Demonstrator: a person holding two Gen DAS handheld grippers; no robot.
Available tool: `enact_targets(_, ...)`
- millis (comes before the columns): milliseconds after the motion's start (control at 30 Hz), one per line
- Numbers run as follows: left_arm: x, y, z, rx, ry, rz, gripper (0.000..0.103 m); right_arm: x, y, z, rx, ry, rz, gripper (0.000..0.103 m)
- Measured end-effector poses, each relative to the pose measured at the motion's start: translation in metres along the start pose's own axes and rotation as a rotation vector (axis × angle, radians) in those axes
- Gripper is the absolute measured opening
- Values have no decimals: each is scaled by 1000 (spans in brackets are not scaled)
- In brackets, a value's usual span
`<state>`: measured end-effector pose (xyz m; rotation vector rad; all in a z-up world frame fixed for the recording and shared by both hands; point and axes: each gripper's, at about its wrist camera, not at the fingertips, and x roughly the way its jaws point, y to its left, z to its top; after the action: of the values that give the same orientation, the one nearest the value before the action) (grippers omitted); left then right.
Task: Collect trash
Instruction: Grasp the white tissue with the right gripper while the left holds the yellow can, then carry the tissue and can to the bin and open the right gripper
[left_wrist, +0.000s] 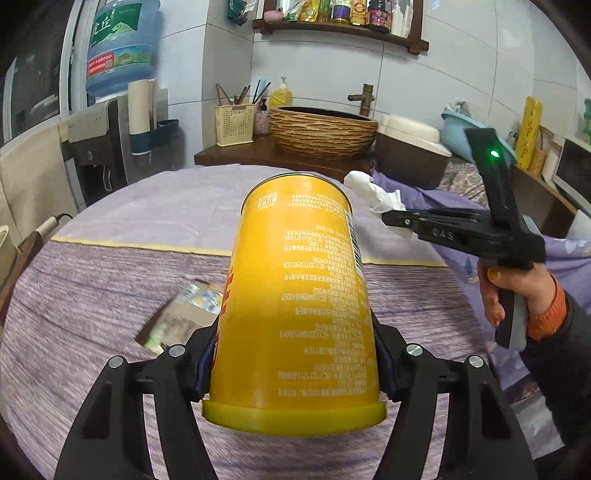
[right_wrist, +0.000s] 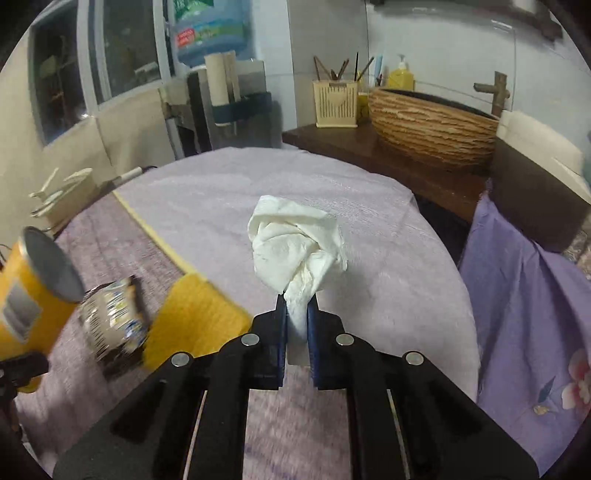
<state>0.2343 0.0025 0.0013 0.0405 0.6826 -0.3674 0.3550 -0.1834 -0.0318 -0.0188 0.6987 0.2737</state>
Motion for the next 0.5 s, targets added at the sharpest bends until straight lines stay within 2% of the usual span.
enact_targets(133,-16,-23,-14,-8,-24,-29,65,-50,-2,-36,16,-45,-2,10)
enact_targets(233,-26,-43,-27,-5,-39,-47,65,-88,-6,-68,36,-78,-39,11)
enact_targets(367,-29,-66,-41,-5,-33,-82,65,-121,-16,-103,68,-99,-91,10)
enact_targets(500,-30,-92,-54,3,-32,-113,65,-148,-37,-144,151,-99,-147,11)
